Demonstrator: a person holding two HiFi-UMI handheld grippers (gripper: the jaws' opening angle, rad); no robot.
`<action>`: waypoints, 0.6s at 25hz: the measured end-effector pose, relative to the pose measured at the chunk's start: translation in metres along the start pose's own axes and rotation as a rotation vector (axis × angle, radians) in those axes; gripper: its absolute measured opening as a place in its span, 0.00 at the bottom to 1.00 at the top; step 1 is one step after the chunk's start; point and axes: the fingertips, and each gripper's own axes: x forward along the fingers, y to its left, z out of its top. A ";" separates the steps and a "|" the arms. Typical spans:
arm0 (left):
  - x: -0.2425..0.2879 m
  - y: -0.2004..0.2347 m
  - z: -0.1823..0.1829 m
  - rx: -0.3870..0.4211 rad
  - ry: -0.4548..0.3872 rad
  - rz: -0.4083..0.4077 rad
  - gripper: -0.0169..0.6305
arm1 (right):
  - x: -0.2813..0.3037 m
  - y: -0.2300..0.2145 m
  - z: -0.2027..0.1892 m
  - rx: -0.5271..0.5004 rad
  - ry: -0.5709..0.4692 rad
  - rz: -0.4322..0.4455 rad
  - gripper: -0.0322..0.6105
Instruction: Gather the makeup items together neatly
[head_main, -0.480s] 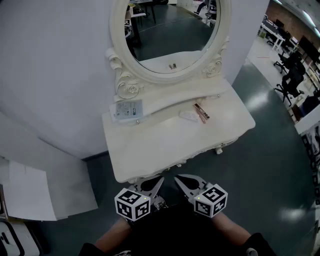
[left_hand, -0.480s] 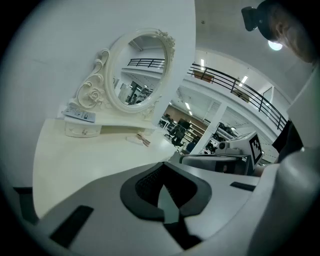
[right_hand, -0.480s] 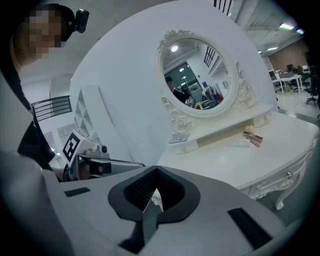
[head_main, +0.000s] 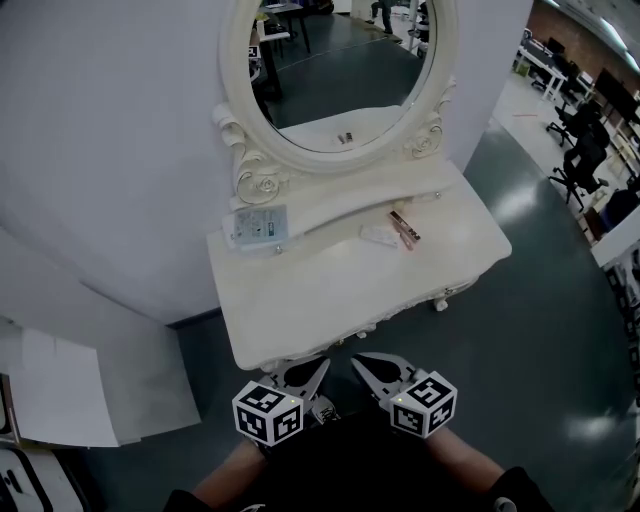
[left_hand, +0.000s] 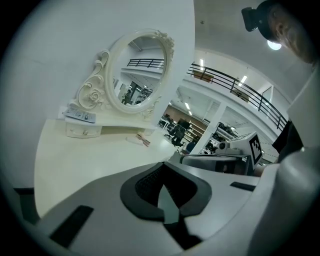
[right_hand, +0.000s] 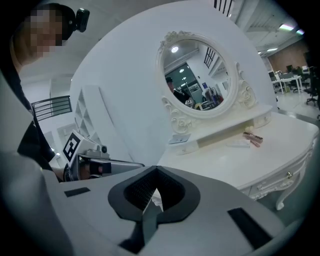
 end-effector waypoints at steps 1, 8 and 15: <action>-0.001 0.001 0.000 0.000 -0.001 0.000 0.04 | 0.001 0.001 0.001 0.002 -0.007 0.005 0.10; -0.008 0.010 0.003 0.019 -0.007 0.014 0.04 | 0.011 0.007 0.005 -0.001 -0.013 0.028 0.10; -0.009 0.025 0.009 -0.003 -0.020 0.040 0.04 | 0.016 0.002 0.009 -0.014 -0.003 0.009 0.10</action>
